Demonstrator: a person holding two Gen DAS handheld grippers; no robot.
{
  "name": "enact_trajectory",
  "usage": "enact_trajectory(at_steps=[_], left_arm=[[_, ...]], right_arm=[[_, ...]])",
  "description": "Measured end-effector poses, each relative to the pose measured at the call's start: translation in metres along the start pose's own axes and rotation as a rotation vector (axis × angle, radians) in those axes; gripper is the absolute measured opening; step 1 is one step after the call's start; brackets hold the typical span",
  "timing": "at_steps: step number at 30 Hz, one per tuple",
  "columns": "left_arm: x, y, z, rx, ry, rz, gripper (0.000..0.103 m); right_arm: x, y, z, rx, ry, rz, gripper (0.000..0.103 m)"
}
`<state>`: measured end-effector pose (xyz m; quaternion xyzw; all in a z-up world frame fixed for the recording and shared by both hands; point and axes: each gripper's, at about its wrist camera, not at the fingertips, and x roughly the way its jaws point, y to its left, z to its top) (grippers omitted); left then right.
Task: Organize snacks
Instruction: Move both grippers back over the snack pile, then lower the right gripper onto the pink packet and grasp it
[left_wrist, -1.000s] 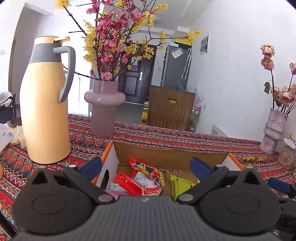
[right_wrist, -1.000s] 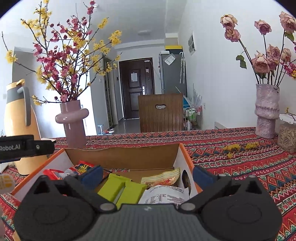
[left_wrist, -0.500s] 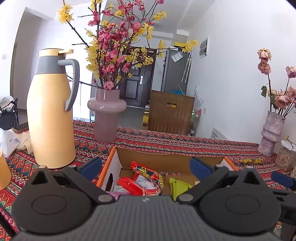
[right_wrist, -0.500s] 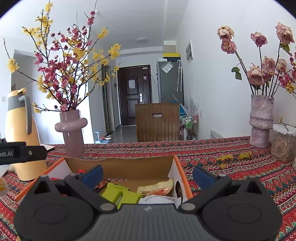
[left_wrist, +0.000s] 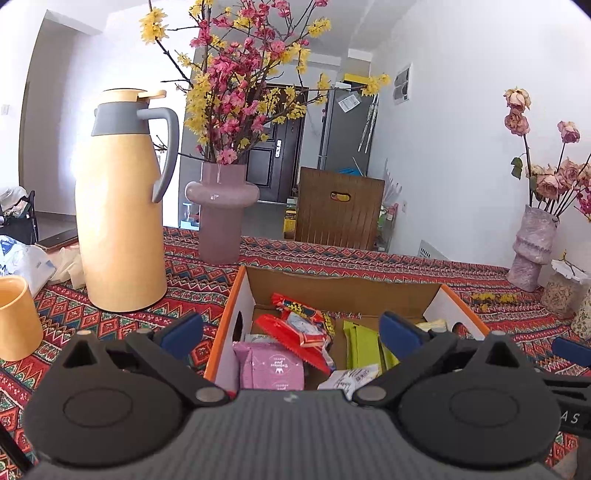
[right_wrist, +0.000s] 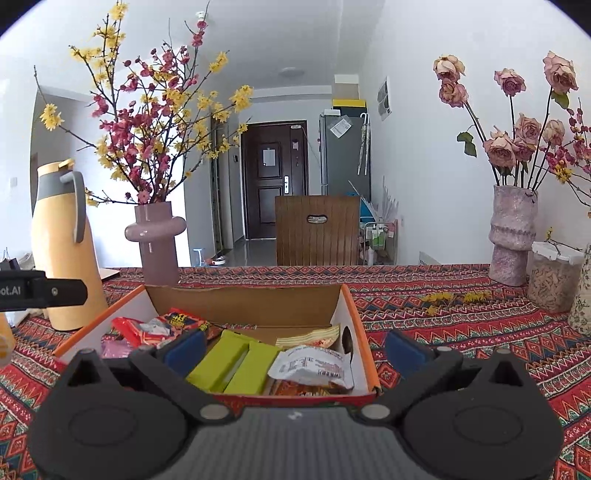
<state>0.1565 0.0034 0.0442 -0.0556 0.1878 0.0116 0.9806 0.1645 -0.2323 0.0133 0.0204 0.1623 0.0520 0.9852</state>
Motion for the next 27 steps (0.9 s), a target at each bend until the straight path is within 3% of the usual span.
enact_trajectory(at_steps=[13, 20, 27], left_arm=[[-0.013, 0.025, -0.049, 0.046, 0.095, 0.029, 0.103], [-0.005, 0.041, -0.072, 0.031, 0.137, 0.092, 0.103], [-0.001, 0.044, -0.078, 0.017, 0.157, 0.062, 0.103]], right_arm=[[-0.036, -0.016, -0.04, 0.022, 0.094, -0.015, 0.103], [-0.042, -0.028, -0.061, 0.037, 0.156, -0.038, 0.103], [-0.039, -0.043, -0.072, 0.06, 0.199, -0.065, 0.103]])
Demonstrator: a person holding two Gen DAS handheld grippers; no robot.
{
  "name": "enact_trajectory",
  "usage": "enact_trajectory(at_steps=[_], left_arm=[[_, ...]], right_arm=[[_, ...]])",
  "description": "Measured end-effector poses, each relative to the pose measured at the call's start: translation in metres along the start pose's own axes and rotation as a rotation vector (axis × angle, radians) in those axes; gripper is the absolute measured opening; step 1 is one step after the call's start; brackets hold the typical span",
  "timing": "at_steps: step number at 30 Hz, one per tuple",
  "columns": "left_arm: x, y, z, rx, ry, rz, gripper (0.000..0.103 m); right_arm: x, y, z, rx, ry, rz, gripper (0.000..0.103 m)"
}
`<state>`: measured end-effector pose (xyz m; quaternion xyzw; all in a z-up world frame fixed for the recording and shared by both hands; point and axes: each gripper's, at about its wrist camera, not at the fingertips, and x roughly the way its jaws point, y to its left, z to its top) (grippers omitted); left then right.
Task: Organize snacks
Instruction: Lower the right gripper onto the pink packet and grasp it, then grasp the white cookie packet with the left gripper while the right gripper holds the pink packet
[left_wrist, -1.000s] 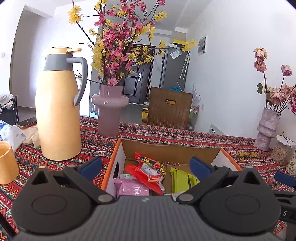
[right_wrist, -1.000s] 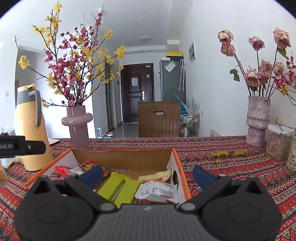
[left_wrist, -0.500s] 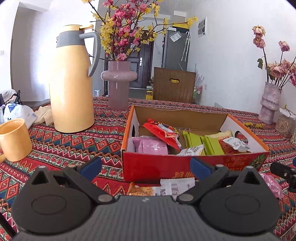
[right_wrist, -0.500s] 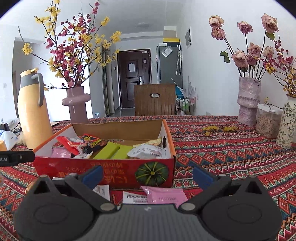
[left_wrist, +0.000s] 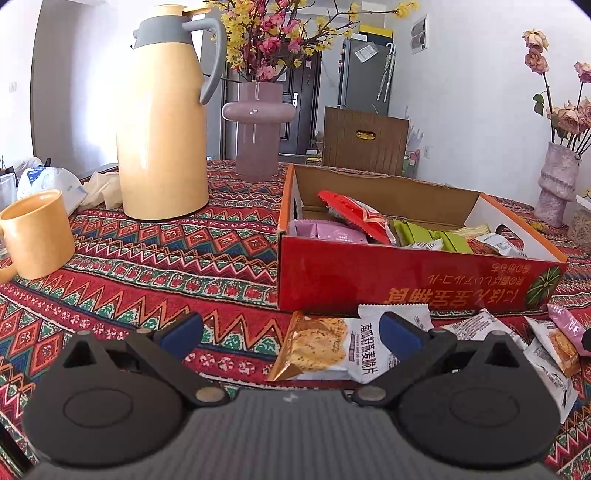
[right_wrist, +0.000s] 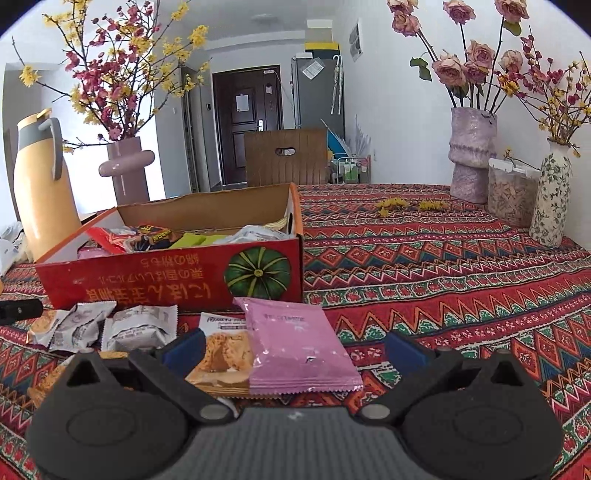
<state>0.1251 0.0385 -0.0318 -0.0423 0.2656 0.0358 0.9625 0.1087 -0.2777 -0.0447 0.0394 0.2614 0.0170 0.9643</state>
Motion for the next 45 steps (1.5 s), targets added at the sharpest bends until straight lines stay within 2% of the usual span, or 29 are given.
enact_trajectory(at_steps=[9, 14, 17, 19, 25, 33, 37, 42, 45], left_arm=[[0.003, 0.001, -0.001, -0.02, 0.016, -0.011, 0.103], [0.003, 0.002, -0.001, -0.031, 0.017, -0.015, 0.103], [0.005, 0.002, -0.001, -0.03, 0.026, -0.017, 0.103], [0.005, 0.002, -0.001, -0.028, 0.025, -0.018, 0.103], [0.004, 0.001, -0.002, -0.025, 0.025, -0.016, 0.103], [0.006, -0.002, -0.002, -0.012, 0.043, -0.007, 0.103], [0.008, -0.004, 0.001, 0.009, 0.071, -0.012, 0.103], [0.009, -0.006, 0.013, 0.0, 0.116, -0.058, 0.103], [0.014, -0.013, 0.02, 0.029, 0.131, -0.053, 0.103]], right_arm=[[0.032, -0.013, 0.017, 0.013, 0.089, 0.044, 0.101], [0.053, -0.02, 0.024, 0.048, 0.157, 0.078, 0.089], [0.057, -0.021, 0.022, 0.068, 0.17, 0.131, 0.075], [0.056, -0.021, 0.021, 0.068, 0.164, 0.157, 0.066], [0.05, -0.024, 0.017, 0.085, 0.127, 0.168, 0.06], [0.031, -0.018, 0.012, 0.046, -0.009, 0.101, 0.06], [0.028, -0.014, 0.011, 0.026, -0.03, 0.088, 0.06], [0.026, -0.014, 0.01, 0.022, -0.042, 0.094, 0.06], [0.026, -0.015, 0.009, 0.026, -0.046, 0.096, 0.06]])
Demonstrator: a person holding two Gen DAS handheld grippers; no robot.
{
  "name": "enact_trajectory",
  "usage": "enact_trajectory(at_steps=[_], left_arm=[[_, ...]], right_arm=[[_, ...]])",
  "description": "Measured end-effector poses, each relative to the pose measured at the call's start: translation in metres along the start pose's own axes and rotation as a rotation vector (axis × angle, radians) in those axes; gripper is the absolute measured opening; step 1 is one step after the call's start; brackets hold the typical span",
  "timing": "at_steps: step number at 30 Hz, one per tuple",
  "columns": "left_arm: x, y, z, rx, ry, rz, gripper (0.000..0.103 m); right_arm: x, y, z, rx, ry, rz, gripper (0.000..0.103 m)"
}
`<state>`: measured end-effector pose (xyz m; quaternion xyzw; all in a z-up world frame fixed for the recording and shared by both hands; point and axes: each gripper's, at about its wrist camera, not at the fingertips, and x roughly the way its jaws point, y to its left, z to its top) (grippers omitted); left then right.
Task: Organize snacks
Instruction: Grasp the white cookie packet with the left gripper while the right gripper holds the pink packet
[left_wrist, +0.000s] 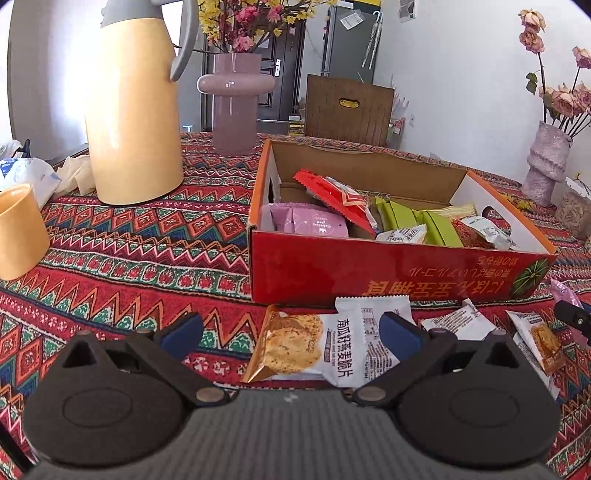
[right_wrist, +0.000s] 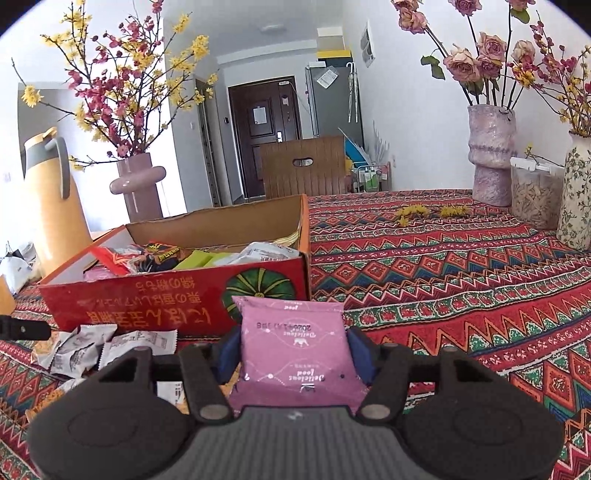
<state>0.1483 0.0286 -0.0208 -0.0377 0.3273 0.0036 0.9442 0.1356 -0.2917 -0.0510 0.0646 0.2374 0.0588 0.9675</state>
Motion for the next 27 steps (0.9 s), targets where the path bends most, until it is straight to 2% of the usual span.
enact_trajectory(at_steps=[6, 10, 20, 24, 27], left_arm=[[0.023, -0.008, 0.003, 0.02, 0.093, 0.002, 0.103], [0.03, 0.003, 0.002, -0.034, 0.122, 0.005, 0.103], [0.03, 0.029, 0.002, -0.116, 0.128, 0.031, 0.102], [0.027, 0.032, 0.001, -0.116, 0.124, 0.032, 0.1], [0.026, 0.028, -0.002, -0.087, 0.116, 0.057, 0.095]], right_arm=[[-0.001, -0.001, 0.0, 0.005, -0.004, 0.005, 0.06], [-0.001, -0.001, 0.0, 0.004, -0.006, 0.01, 0.06], [-0.002, -0.001, -0.001, 0.003, -0.012, 0.014, 0.06], [-0.002, 0.0, -0.001, 0.003, -0.013, 0.014, 0.06], [-0.002, 0.0, -0.001, 0.002, -0.012, 0.014, 0.06]])
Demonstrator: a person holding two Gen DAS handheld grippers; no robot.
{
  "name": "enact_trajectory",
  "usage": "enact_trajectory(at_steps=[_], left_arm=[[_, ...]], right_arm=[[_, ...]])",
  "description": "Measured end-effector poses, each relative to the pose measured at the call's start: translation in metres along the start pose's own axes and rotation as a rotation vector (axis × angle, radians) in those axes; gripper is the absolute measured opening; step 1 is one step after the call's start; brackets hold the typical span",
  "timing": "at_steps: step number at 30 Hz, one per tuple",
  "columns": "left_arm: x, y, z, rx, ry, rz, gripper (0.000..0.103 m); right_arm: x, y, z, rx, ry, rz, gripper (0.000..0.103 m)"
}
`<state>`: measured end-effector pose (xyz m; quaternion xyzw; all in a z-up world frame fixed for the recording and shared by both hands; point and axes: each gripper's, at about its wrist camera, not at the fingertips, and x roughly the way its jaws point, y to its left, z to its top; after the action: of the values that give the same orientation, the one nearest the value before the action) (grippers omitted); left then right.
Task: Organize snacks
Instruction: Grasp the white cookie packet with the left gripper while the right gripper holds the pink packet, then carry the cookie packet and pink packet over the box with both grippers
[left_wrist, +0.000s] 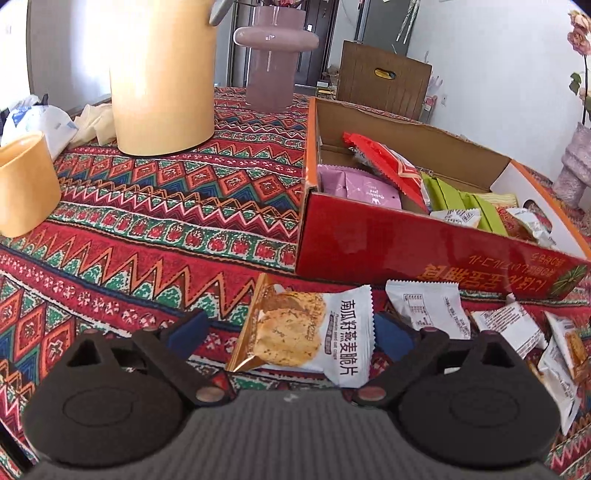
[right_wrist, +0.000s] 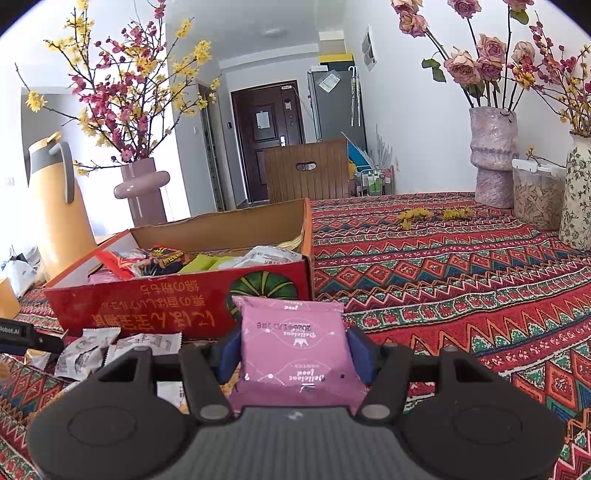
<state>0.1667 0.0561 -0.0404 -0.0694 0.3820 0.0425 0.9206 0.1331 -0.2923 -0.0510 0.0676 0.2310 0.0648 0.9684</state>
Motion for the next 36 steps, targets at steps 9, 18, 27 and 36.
enact_trajectory(at_steps=[9, 18, 27, 36], left_arm=[[-0.007, -0.017, -0.012, 0.111, -0.042, 0.008, 0.061], [-0.018, -0.015, -0.017, 0.101, -0.076, 0.001, 0.058], [-0.038, -0.013, -0.016, 0.087, -0.133, -0.024, 0.058], [-0.059, -0.023, -0.007, 0.102, -0.206, -0.06, 0.058]], right_arm=[[-0.002, 0.002, 0.0, -0.012, -0.014, -0.002, 0.06], [-0.005, 0.006, -0.001, -0.032, -0.034, -0.008, 0.06], [-0.007, 0.008, -0.002, -0.041, -0.048, -0.021, 0.06], [-0.016, 0.013, 0.003, -0.052, -0.072, -0.033, 0.06]])
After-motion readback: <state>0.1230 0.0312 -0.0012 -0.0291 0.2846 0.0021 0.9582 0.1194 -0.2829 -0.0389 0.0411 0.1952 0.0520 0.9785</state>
